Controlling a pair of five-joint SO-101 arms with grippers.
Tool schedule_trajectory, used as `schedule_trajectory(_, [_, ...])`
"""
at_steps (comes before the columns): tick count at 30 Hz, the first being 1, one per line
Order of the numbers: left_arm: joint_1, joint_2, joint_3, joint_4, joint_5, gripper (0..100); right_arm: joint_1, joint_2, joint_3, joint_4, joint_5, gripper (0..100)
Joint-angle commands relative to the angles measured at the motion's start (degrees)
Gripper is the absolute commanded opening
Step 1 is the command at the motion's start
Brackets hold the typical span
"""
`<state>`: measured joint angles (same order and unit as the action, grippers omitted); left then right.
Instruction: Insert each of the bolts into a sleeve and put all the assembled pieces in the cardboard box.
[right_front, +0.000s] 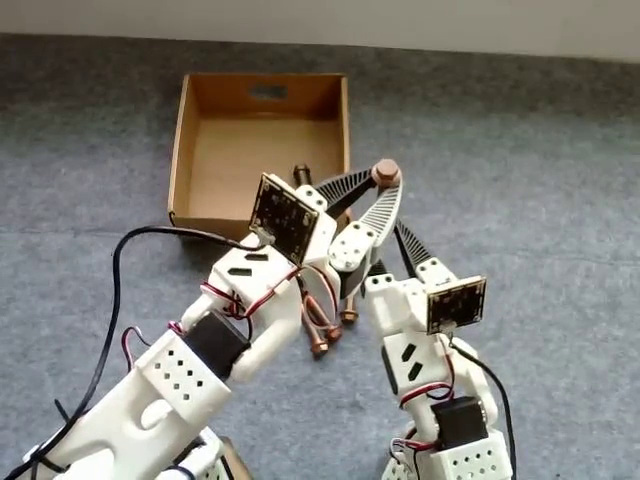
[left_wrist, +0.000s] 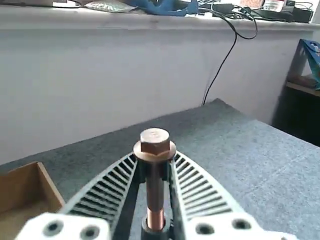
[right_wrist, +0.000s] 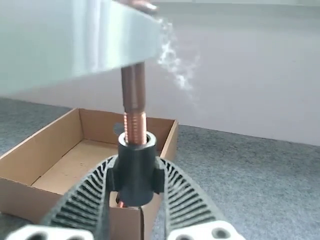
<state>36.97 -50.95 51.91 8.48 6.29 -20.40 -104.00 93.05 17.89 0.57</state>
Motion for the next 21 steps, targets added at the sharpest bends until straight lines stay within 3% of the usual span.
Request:
schedule_trajectory(1, [-1.54, -0.04, -0.57, -0.53, 0.35, 1, -0.04, -0.66, -0.66, -1.27, 0.53, 0.5])
schedule_trajectory(13, [-1.63, -0.04, -0.57, 2.2, 0.26, 1, -0.04, -0.66, -0.57, -1.27, 0.53, 0.5])
schedule_trajectory(18, [-1.19, -0.04, -0.66, 6.68, -7.03, 1, -0.04, -0.66, -0.57, -1.27, 0.53, 0.5])
schedule_trajectory(21, [-1.45, -0.04, -0.66, 7.91, -7.65, 1, -0.04, -0.66, -0.57, -1.27, 0.53, 0.5])
